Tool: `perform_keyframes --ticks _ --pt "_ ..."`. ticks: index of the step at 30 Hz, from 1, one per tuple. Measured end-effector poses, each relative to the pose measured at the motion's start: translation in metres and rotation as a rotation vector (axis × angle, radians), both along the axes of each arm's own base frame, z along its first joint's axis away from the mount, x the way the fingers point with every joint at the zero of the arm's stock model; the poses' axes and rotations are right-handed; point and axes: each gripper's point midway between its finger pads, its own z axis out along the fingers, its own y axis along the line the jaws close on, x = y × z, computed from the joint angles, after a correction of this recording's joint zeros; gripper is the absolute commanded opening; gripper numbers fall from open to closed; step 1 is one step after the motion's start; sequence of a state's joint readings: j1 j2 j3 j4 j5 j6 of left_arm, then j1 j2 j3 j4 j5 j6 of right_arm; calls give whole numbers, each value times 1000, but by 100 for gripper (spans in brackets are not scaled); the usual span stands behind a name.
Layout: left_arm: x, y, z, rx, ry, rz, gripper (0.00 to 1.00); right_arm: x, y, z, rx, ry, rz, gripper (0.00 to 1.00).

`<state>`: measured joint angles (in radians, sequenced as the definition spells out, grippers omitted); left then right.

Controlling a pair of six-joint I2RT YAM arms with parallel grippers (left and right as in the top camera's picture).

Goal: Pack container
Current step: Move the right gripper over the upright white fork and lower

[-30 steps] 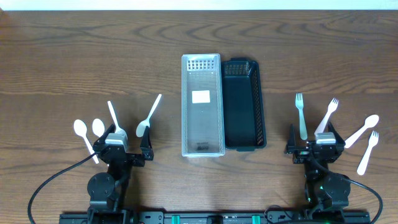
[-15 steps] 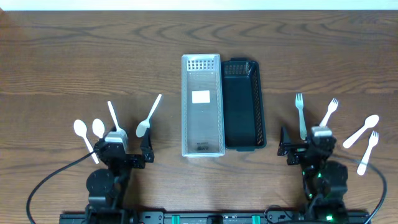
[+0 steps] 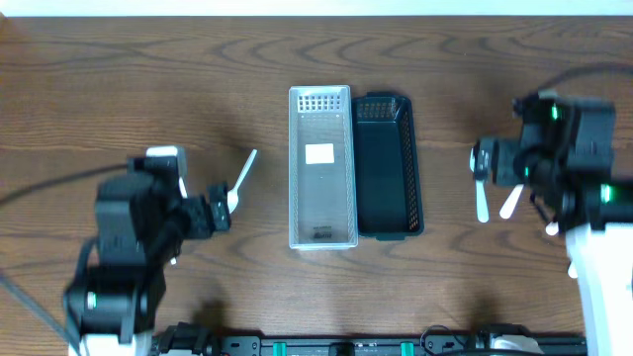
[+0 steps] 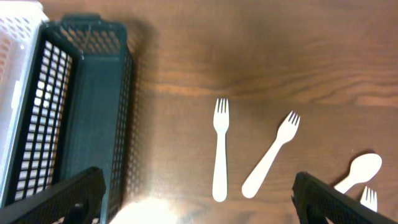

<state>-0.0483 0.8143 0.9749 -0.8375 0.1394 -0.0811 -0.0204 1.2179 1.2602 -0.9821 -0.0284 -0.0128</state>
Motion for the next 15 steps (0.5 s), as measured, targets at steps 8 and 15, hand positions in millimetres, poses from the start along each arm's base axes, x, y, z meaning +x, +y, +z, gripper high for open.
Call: perform_keyframes --ticks 8,15 --pt "17 1 -38 22 228 5 98 39 -15 -52 -6 181 -39 96" --pt "20 3 -49 33 272 13 98 44 -28 -141 0 442 -81 93"
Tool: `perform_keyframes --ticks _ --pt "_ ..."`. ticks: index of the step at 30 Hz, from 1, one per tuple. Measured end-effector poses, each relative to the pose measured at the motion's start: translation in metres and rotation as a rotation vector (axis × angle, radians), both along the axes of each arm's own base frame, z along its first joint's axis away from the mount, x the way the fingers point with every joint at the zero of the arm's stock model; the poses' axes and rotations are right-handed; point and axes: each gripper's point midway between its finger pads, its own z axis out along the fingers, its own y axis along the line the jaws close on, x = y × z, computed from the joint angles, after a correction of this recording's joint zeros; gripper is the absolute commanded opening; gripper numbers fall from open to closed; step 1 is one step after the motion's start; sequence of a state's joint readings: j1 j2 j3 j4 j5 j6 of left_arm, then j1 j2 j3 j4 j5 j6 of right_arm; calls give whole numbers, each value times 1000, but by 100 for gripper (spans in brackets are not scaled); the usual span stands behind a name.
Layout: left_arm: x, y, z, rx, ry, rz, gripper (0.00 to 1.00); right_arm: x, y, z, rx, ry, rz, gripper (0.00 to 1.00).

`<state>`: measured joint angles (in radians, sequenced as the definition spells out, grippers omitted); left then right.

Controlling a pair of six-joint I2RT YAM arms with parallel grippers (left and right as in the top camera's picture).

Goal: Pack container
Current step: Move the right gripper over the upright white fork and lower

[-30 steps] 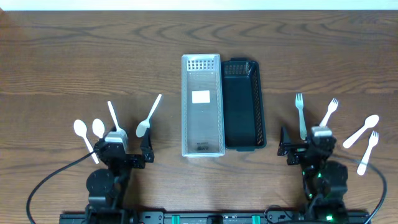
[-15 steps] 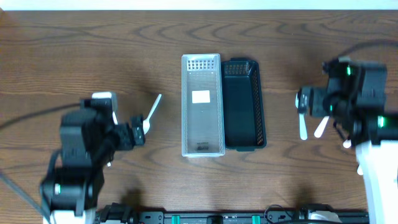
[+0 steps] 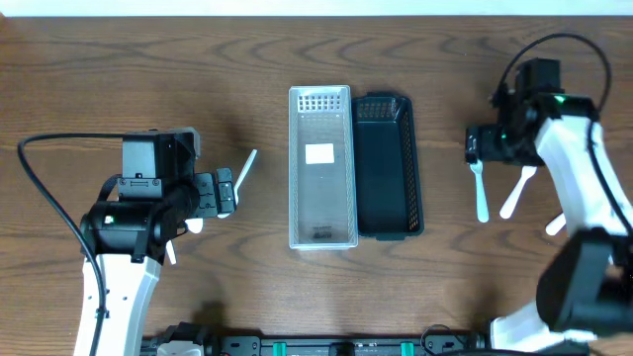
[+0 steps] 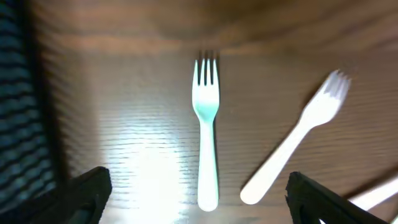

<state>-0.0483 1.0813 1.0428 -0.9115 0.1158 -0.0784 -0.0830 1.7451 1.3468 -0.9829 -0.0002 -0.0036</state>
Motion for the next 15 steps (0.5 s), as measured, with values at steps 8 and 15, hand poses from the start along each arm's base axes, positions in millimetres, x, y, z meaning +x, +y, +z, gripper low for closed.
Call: perform_keyframes --ticks 8,15 --pt "0 2 0 10 1 6 98 -8 1 -54 16 158 -24 89" --pt "0 2 0 10 0 6 98 -13 1 -81 21 231 -34 89"
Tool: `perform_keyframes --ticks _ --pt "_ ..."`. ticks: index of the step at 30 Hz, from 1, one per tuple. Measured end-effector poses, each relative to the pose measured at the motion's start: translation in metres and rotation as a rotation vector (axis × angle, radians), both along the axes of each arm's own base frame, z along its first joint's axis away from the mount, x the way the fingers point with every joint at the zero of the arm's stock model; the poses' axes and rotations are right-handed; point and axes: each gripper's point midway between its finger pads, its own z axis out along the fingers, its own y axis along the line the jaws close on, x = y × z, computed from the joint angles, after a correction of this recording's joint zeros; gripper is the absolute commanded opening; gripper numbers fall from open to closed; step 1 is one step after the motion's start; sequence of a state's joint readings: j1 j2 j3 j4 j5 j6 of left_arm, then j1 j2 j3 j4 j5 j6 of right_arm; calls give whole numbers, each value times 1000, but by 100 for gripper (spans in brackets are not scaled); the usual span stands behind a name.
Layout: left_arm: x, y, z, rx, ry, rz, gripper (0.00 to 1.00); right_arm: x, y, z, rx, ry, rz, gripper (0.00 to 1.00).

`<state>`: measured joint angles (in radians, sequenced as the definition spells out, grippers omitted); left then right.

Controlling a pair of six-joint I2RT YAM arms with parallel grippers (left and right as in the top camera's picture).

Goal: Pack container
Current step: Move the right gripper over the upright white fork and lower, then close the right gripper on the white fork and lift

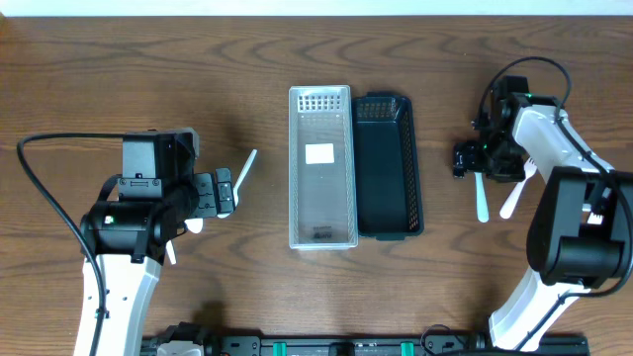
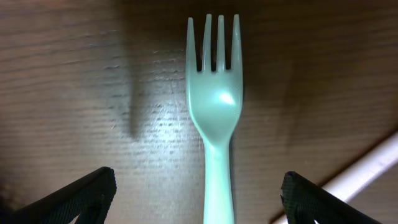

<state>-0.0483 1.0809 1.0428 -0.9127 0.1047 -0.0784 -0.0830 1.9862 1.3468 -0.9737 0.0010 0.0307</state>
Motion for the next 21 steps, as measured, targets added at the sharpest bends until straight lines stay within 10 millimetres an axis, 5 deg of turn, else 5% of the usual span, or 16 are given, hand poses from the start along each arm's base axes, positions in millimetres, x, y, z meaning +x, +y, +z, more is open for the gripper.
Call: perform_keyframes --ticks 11,17,21 --pt "0 0 0 0 0 0 98 -3 -3 -17 -16 40 -3 87" --pt "0 0 0 0 0 0 98 -4 -2 -17 -11 43 -7 54" --pt "0 0 0 0 0 0 98 -4 -2 -17 -13 44 -10 42"
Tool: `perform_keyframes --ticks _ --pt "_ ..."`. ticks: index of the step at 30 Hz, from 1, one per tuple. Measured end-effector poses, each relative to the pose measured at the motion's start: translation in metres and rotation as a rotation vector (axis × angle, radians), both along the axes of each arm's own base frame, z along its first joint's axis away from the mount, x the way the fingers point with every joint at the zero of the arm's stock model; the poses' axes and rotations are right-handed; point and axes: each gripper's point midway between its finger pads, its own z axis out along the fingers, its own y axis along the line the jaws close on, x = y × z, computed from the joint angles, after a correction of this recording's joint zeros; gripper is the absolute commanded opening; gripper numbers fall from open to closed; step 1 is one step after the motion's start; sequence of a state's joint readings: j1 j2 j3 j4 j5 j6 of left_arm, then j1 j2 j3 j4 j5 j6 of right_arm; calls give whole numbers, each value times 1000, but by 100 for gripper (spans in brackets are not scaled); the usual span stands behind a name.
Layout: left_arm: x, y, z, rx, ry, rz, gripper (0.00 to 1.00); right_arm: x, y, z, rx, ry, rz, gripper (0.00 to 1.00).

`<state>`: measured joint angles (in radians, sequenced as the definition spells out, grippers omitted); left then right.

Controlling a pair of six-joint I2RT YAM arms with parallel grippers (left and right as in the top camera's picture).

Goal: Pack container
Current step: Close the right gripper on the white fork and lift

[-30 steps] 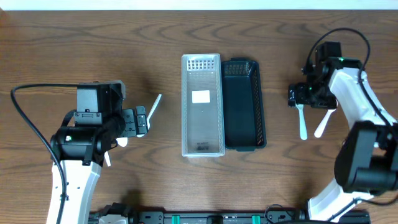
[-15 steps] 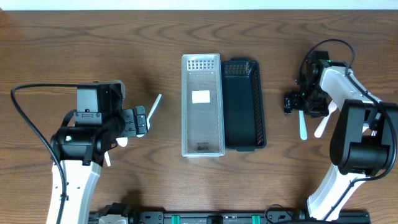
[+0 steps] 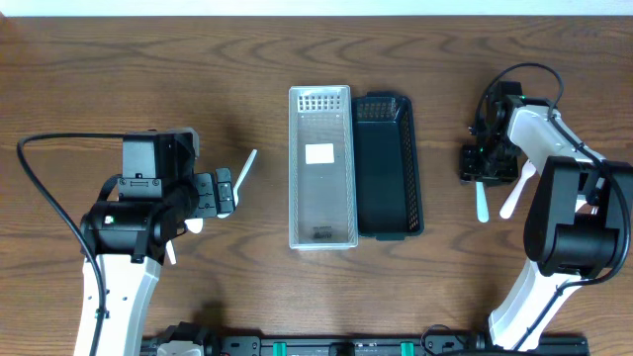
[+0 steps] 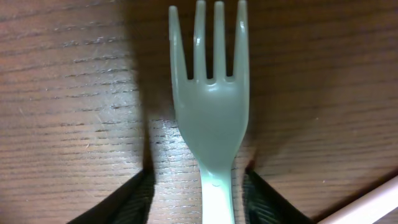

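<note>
A pale plastic fork point(image 4: 210, 112) lies on the wooden table, tines pointing away from the wrist camera. My right gripper point(image 4: 199, 179) is low over it, and its dark fingers point(image 4: 140, 199) straddle the fork's neck with a narrow gap on each side. In the overhead view the right gripper point(image 3: 482, 164) sits on the head of that fork point(image 3: 482, 203), right of the baskets. The clear white basket point(image 3: 293, 168) and the dark green basket point(image 3: 418, 183) stand side by side mid-table. My left gripper point(image 3: 226, 193) hovers open beside a white utensil point(image 3: 244, 168).
A second white fork point(image 3: 514, 194) lies just right of the first, and its handle shows at the lower right corner of the wrist view point(image 4: 373, 202). More white cutlery point(image 3: 188, 225) lies partly under the left arm.
My right gripper has come closer to the fork, and its fingers now stand narrow about the fork's neck instead of wide apart. The left arm has not moved.
My right gripper was open high above two forks beside the dark basket. It then hung lower, centred over the left fork. Then it was close over the tines, still wide. Now its fingers flank the fork's neck. The left arm shifted early and has stayed still.
</note>
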<state>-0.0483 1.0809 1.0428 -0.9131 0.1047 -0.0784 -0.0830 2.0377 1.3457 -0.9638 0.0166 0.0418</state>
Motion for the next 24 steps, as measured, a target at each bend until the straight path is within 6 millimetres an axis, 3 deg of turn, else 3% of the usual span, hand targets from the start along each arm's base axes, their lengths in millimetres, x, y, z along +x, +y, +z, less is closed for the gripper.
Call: perform_keyframes --ticks 5,15,19,24 --pt "0 0 0 0 0 0 98 0 0 0 -2 0 1 28" --pt "0 0 0 0 0 0 98 1 -1 0 -9 -2 -2 15" --pt "0 0 0 0 0 0 98 1 -2 0 -11 -3 -5 2" --pt "0 0 0 0 0 0 98 1 -2 0 -12 -4 -19 1"
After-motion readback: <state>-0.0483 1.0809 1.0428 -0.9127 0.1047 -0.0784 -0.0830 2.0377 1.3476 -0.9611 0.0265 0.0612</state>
